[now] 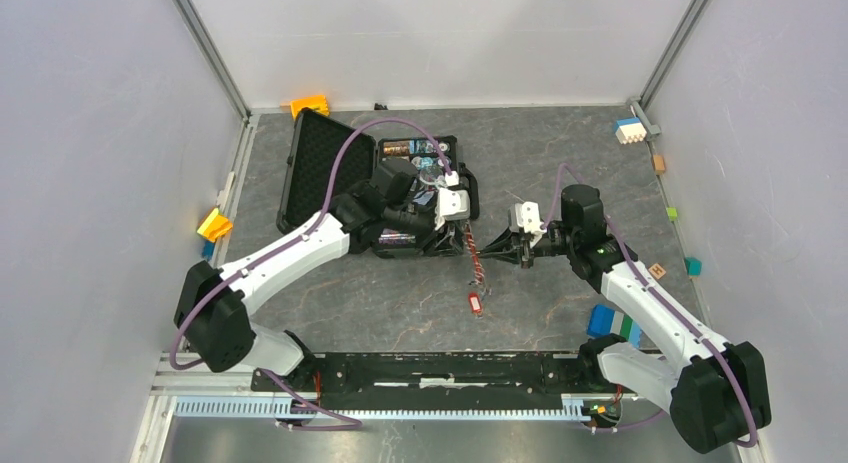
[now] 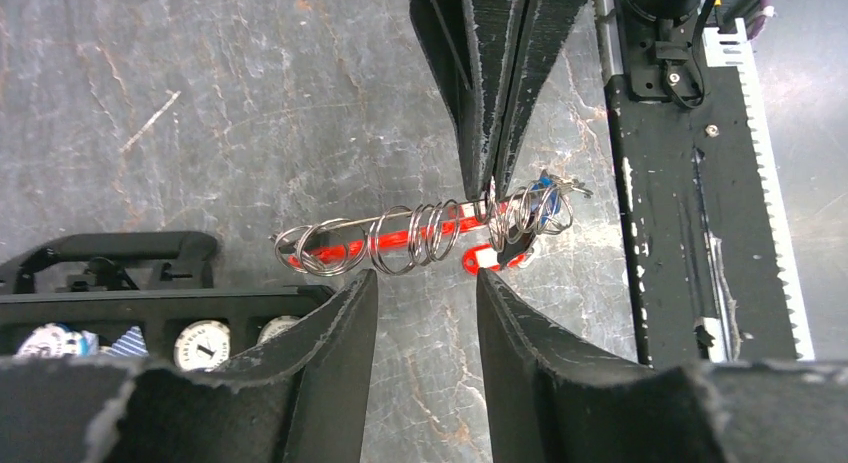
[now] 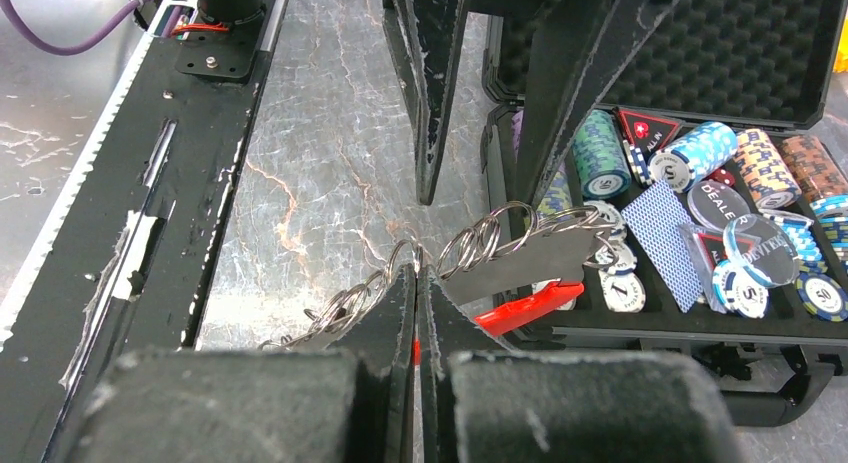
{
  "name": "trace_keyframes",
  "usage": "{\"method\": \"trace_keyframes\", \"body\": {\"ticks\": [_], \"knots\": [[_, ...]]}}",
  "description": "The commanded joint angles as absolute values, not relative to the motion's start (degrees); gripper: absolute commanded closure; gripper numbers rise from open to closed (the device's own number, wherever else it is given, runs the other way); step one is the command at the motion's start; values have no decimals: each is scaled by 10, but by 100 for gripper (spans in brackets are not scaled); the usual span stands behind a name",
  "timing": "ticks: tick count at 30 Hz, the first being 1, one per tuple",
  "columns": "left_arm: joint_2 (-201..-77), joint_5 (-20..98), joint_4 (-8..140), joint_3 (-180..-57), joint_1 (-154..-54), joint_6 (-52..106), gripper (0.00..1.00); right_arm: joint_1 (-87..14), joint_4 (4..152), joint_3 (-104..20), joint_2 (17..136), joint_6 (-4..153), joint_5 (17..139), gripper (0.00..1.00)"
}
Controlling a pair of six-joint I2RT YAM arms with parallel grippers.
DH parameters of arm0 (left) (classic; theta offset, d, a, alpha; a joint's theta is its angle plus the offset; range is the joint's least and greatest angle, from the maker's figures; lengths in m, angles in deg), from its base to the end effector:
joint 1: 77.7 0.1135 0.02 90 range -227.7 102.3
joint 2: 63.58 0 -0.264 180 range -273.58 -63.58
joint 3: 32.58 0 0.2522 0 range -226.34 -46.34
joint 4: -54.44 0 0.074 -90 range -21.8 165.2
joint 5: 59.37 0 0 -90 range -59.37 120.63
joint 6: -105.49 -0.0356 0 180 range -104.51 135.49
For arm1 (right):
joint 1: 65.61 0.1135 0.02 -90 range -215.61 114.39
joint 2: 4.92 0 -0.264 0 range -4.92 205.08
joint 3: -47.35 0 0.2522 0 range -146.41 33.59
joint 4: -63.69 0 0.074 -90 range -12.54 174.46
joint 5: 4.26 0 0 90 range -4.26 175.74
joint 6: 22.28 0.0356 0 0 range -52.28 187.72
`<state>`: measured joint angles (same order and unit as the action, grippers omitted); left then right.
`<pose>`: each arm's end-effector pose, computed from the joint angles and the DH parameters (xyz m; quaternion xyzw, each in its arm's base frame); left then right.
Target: Put the keys on the keyring
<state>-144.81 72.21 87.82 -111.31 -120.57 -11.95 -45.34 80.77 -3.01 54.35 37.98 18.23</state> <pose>0.2135 -0.2304 0.3044 0.6114 0.5877 -0.3703 0.3790 0.1884 0.1047 0.2630 -0.5649 0.5145 0.4332 0.4780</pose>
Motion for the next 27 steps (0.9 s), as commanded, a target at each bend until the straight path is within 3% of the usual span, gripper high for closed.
{"method": "trace_keyframes", "body": {"ticks": [1,9,22,27], "knots": [[-1460,743,865,-1143,-1207,-78,51,-450,810,-37,535,360,167,100],[-1476,781,863,-1160,-1196,-44,50,-451,832,-40,535,338,172,100],[-1501,805,839,-1165,-1188,12,70,-451,840,-40,535,328,180,100],[-1501,816,837,-1170,-1177,25,73,-450,849,-42,538,318,183,100]]}}
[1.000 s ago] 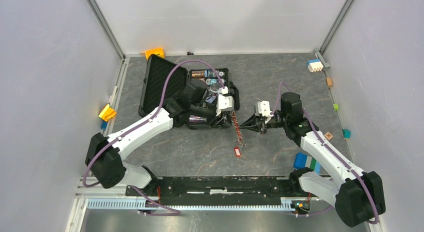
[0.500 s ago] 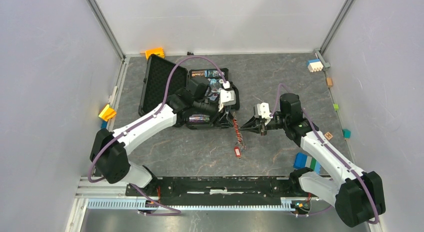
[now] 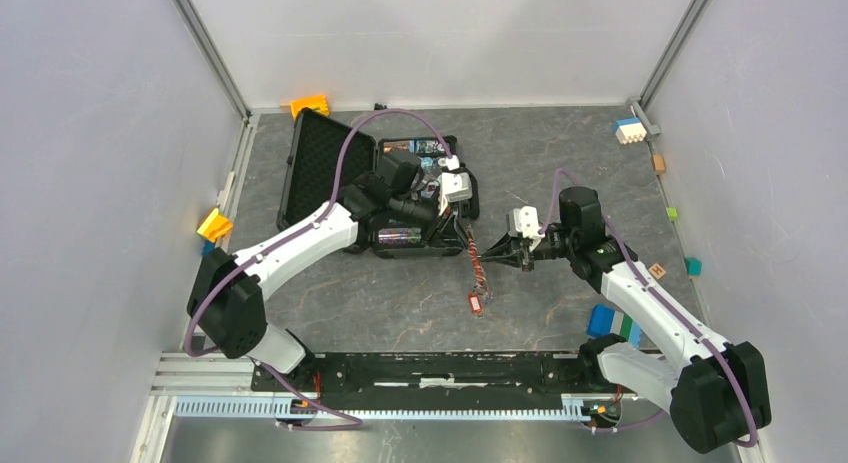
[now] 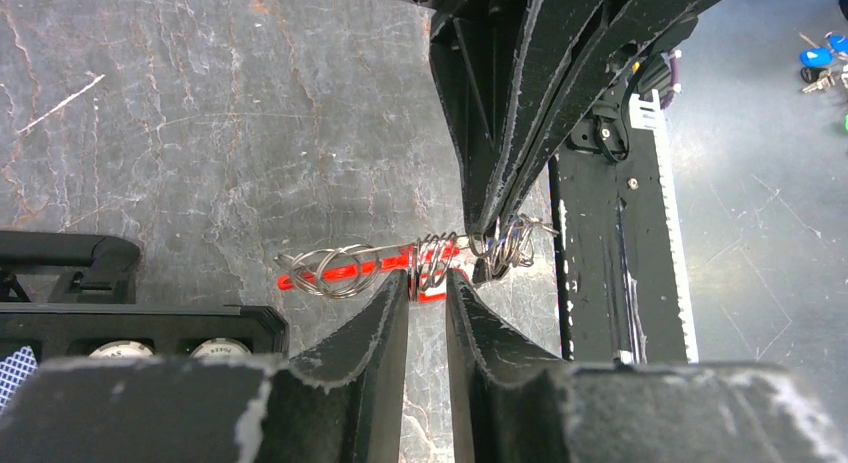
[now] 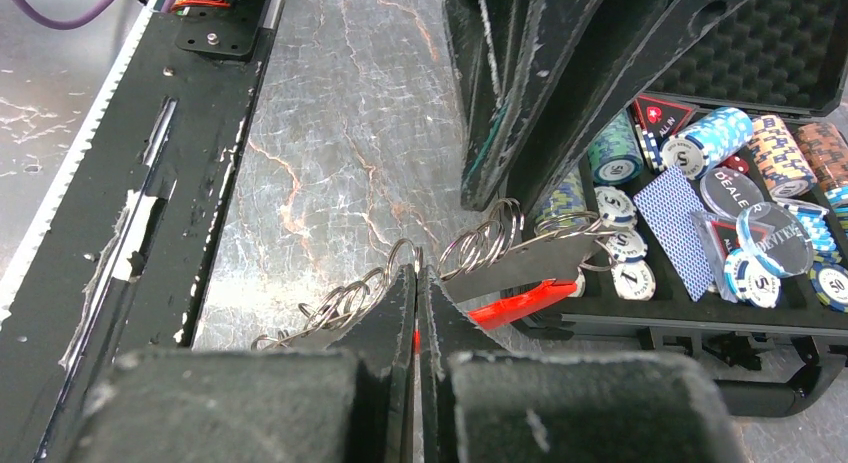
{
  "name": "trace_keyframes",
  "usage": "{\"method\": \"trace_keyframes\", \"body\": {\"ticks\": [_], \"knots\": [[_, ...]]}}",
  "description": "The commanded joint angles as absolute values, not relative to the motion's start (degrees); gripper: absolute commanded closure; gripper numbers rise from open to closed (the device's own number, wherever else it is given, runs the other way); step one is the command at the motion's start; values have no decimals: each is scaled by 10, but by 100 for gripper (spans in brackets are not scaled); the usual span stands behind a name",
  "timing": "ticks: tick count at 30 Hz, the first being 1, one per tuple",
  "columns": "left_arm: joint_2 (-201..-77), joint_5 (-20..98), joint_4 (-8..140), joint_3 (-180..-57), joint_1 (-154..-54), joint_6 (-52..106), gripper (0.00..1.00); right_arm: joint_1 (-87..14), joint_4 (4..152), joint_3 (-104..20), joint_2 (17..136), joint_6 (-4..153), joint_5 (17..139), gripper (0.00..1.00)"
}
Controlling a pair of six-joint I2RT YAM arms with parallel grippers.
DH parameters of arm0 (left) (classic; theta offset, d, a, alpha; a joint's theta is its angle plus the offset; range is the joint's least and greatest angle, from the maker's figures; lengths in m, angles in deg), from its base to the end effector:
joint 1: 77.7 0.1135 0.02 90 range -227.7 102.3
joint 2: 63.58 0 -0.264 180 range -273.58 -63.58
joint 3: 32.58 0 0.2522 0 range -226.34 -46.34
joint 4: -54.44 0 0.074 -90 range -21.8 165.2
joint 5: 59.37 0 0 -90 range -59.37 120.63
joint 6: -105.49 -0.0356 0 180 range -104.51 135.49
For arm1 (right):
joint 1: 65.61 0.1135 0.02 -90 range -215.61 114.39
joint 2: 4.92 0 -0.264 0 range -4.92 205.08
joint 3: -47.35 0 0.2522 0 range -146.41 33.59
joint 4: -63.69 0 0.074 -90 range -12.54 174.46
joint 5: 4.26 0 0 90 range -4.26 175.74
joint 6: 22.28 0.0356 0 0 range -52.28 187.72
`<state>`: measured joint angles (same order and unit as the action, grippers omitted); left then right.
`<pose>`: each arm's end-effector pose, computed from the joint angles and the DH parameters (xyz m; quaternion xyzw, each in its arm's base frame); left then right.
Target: Put the keys on the keyring
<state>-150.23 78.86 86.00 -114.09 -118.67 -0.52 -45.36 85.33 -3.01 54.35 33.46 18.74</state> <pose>0.2349 -0.2391 0.2961 0.5502 0.6296 -0.4450 0.3208 0.1856 0.1034 0.2567 -0.5749 0.5184 0.4253 0.4688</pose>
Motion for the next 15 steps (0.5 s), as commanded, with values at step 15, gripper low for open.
{"method": "trace_keyframes", "body": {"ticks": [15], "knots": [[-1513,815,839,-1173,-1173,20,63,-450,855,-44,537,311,183,100]]}}
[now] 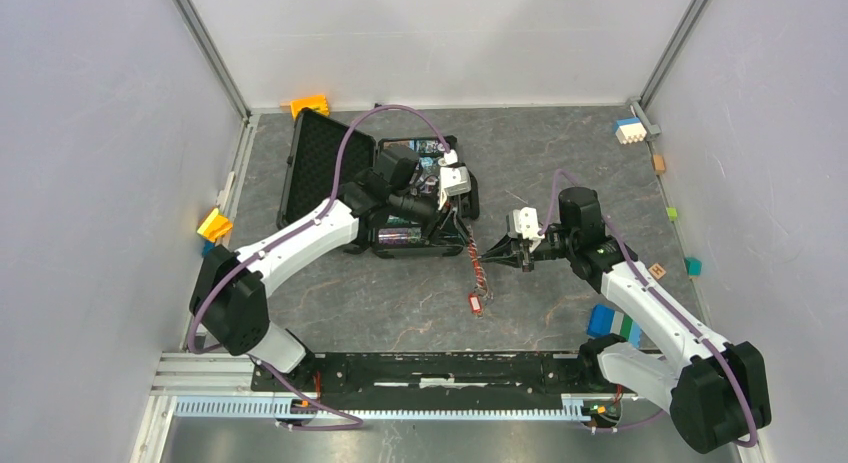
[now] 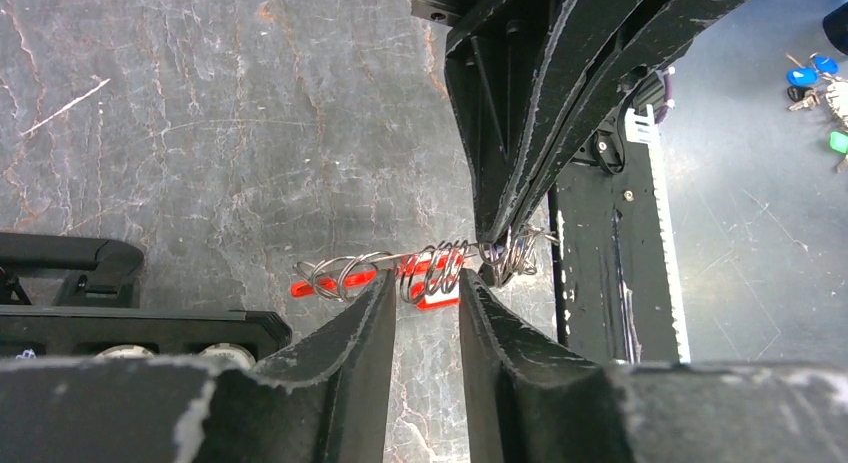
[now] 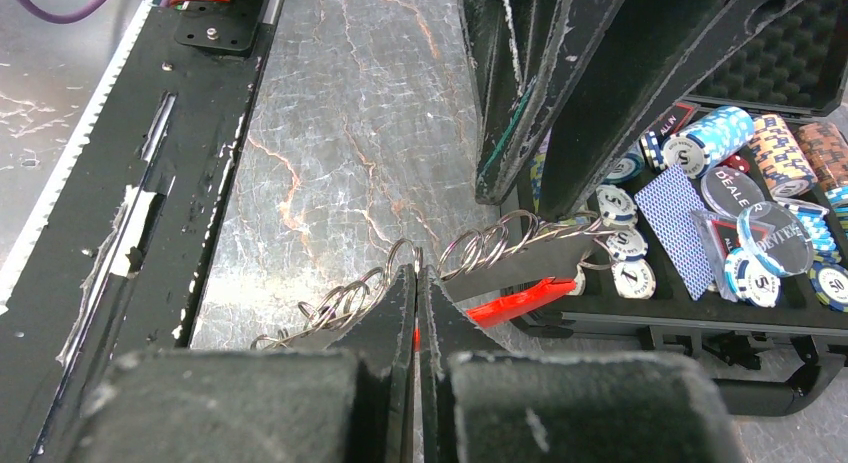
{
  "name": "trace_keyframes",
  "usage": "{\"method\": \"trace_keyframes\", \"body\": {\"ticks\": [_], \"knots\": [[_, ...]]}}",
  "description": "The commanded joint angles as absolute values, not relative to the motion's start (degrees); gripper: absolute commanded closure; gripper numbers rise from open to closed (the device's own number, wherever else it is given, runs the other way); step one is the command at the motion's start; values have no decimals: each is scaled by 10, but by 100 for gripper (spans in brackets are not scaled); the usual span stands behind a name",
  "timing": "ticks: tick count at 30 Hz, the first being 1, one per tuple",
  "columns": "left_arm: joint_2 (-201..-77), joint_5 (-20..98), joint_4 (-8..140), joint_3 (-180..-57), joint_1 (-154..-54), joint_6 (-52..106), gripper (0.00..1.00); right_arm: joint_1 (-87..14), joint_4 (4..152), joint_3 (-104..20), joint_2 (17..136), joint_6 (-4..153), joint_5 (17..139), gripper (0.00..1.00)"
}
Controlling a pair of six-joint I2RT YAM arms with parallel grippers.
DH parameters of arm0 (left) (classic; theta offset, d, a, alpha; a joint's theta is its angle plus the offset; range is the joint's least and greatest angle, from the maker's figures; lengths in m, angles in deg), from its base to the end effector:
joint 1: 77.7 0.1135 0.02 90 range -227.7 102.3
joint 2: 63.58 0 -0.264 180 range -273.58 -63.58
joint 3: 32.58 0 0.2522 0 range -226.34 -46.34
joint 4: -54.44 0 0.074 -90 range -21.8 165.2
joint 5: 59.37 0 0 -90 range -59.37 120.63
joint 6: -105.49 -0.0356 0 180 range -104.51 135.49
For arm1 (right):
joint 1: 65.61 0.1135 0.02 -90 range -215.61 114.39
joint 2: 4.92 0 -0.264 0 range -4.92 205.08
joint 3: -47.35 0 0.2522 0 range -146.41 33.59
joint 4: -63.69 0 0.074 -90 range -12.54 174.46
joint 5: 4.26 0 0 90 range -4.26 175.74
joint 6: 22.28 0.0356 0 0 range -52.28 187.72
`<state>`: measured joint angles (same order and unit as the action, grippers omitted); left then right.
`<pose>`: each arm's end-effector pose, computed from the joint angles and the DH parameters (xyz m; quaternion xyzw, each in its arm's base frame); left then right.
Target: Put the keys on the keyring
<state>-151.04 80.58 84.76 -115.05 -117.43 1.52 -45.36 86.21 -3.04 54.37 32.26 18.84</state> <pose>0.2430 -0.2374 0.2993 0.5367 0.6308 -0.4584 0.3223 0.1851 0.1032 0.2556 -0.5784 0.5174 0.4225 0.4682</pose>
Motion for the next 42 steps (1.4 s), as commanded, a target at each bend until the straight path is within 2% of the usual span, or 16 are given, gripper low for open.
{"method": "trace_keyframes", "body": {"ticks": [1,12,21,27,30,42], "knots": [[-1513,811,842,-1173,-1173,15,60,-451,857,-44,537,309,184,100],[-1526,805,856,-1173,-1173,0,54,-450,862,-46,537,304,185,100],[-1536,820,843,-1171,-1172,15,61,-450,865,-46,539,300,186,100],[-1538,808,840,-1173,-1167,21,53,-451,875,-47,540,290,188,100],[-1530,808,838,-1171,-1162,21,52,-450,881,-50,542,285,188,100],[-1544,859,851,-1169,-1160,20,58,-450,885,-53,544,283,191,100]]}}
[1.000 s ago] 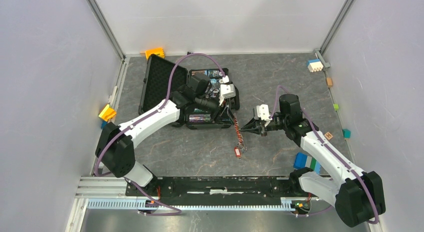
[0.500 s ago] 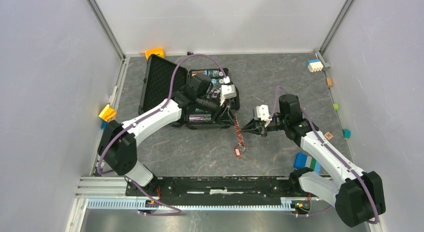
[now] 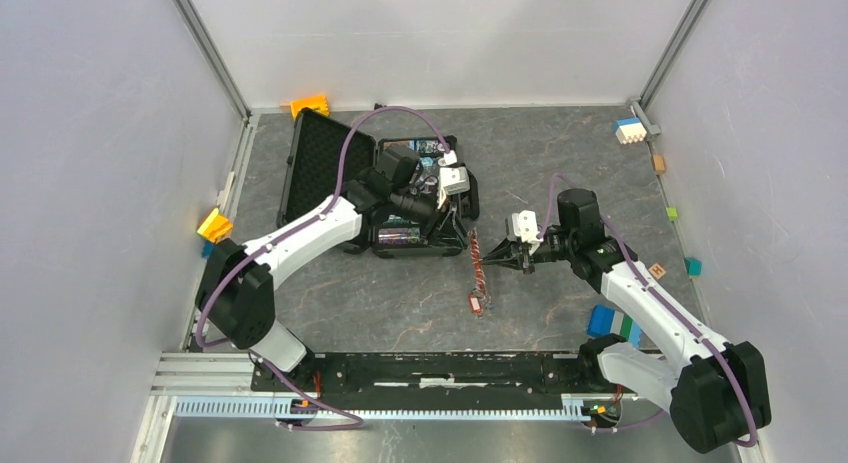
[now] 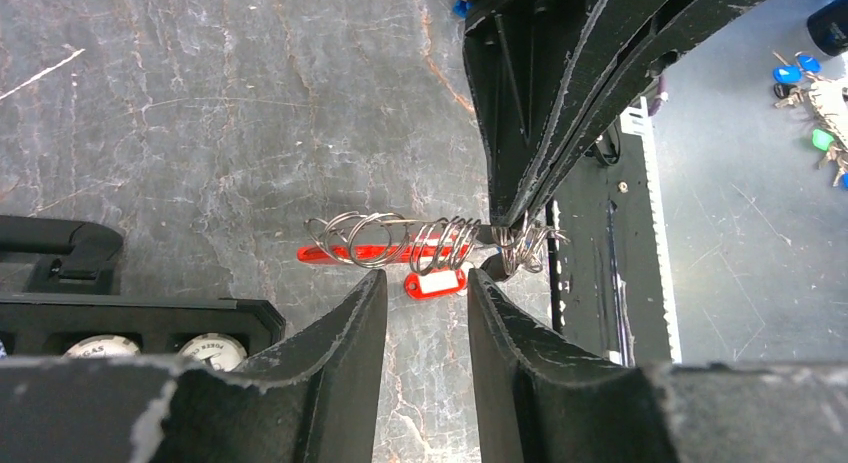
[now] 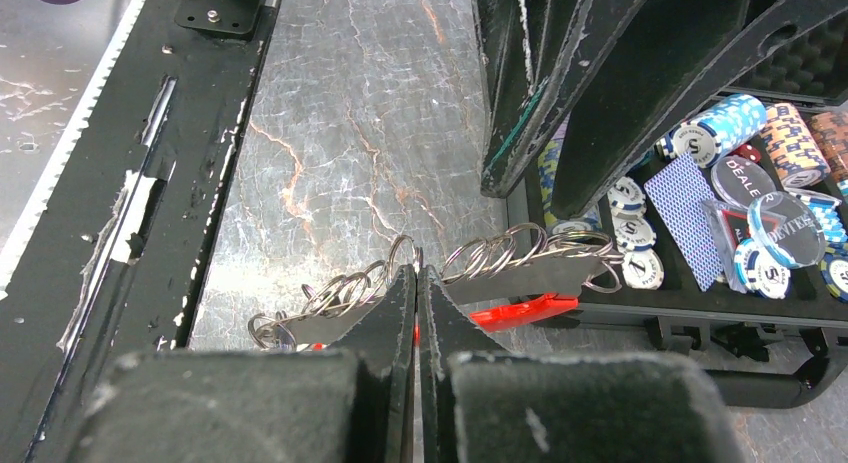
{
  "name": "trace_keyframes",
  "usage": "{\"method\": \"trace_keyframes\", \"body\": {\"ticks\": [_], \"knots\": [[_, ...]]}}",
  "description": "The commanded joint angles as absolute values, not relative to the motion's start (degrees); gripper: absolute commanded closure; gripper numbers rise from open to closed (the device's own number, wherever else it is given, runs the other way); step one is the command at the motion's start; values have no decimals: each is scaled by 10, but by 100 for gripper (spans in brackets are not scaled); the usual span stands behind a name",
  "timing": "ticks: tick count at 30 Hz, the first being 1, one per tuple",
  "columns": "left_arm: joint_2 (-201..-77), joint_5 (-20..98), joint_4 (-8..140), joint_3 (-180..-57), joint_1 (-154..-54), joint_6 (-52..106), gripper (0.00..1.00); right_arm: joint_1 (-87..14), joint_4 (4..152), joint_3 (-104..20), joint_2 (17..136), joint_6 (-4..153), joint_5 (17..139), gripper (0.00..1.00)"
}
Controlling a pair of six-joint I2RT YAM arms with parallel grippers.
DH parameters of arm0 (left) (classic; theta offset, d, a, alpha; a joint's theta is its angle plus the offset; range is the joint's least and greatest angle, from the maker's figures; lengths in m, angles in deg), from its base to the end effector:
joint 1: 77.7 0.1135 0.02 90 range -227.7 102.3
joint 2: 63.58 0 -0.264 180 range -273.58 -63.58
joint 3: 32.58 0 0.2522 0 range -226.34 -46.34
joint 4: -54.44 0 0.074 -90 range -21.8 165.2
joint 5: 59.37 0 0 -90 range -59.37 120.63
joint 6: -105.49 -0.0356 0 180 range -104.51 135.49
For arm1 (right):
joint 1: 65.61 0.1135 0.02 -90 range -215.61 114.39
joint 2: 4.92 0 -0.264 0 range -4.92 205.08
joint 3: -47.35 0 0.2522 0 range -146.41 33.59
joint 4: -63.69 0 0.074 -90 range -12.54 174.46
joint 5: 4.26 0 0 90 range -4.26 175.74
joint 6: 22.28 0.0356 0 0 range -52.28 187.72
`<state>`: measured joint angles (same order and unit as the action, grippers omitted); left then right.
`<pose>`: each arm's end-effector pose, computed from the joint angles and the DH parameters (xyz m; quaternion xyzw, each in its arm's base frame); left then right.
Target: Put the keys on the keyring
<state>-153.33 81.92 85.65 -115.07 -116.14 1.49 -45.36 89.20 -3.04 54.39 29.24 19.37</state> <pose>0.2525 -0.2359 0.2857 0.5275 0.6452 -0.4639 0.3005 0.1831 0.1023 0.2515 -0.5854 0.5202 0.4163 0.4619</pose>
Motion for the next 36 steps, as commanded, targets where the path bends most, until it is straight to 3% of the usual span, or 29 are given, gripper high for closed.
{"method": "trace_keyframes", "body": {"ticks": [1,12,36], "knots": [[-1546,861,850,-1168,-1160,20,58,-451,885,-54,545,283,191,100],[-1569,888,815,-1169,-1160,50,56,-450,885,-54,546,283,193,100],[-1558,886,811,-1169,-1160,58,95,-450,902,-53,547,258,201,100]]}}
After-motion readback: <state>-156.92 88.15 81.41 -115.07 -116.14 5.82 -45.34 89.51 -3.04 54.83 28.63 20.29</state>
